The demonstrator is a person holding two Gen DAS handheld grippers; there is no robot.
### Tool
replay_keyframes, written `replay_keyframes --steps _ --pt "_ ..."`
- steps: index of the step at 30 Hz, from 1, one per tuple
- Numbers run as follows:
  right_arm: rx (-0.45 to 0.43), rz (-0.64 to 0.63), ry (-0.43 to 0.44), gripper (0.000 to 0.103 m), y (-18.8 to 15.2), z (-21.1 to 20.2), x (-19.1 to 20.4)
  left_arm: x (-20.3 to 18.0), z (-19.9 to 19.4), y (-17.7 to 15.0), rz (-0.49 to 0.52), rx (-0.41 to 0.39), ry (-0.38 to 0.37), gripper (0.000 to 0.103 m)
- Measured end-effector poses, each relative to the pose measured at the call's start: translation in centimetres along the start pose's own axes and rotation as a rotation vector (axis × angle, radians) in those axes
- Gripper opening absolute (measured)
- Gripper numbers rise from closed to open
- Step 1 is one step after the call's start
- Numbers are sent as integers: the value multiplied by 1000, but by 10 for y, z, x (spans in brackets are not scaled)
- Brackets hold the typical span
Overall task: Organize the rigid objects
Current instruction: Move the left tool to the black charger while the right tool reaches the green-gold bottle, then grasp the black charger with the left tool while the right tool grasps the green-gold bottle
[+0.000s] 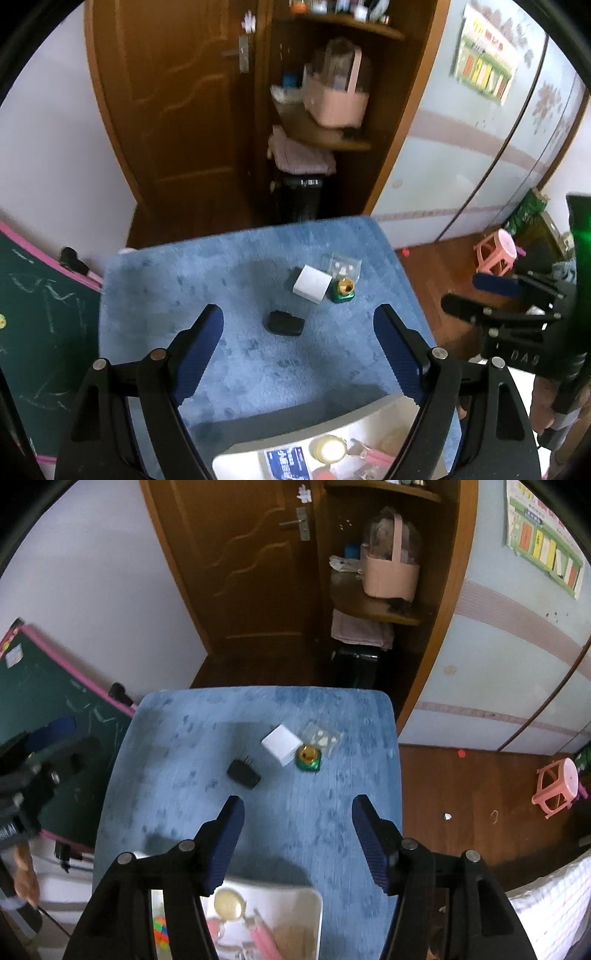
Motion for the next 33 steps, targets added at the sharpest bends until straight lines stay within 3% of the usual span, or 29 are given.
replay_keyframes --steps 6,11,17,29,33 --pt "85 74 15 62 15 72 -17 7 82 -11 -8 140 15 86" --pt "173 141 50 61 9 136 -26 12 148 -32 -8 241 46 86" --pt "264 194 86 61 -8 202 -35 19 200 -48 14 305 95 86" --pt "313 215 107 61 -17 257 -31 26 235 -63 19 345 136 86" --pt "318 207 112 55 -15 267 -28 33 241 -65 2 351 151 86"
Point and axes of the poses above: each gripper's, at about its wrist camera, not at the fingertips, and z roughly the way its jaws point, x to its left, y to its top, the point moved 7 cm from there along z, roughly the way its jaws point, and after that the axes turned 9 degrees about -z, right-handed, at the moved point
